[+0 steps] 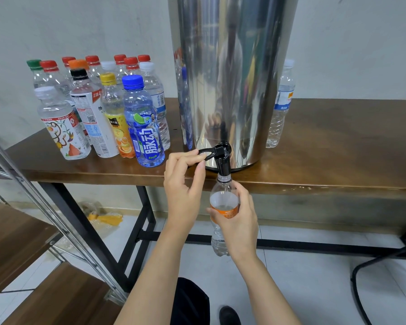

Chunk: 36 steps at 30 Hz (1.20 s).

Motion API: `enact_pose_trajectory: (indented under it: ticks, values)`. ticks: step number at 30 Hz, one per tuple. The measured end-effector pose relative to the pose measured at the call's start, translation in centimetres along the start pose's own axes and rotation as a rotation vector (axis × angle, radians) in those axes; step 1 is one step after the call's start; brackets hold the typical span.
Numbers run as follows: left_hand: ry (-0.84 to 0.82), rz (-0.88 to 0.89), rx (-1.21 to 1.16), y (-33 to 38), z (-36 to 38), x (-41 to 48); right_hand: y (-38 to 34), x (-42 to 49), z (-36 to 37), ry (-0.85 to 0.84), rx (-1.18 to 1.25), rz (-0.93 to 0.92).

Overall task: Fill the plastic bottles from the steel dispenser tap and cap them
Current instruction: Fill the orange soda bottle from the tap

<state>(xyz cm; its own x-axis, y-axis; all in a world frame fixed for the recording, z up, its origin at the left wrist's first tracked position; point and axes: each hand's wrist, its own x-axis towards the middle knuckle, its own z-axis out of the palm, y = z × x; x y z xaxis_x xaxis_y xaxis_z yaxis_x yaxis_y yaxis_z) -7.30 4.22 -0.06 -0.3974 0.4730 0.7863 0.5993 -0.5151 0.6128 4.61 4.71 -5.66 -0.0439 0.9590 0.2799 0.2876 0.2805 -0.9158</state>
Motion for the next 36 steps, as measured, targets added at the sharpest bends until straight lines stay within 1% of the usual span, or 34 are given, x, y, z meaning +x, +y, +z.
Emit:
enact_pose_trajectory:
  ticks: [36]
  values:
    - [0.001,-0.027,-0.011,0.17,-0.02,-0.02,0.12,0.31,-0.05,-0.001,0.014,0.003]
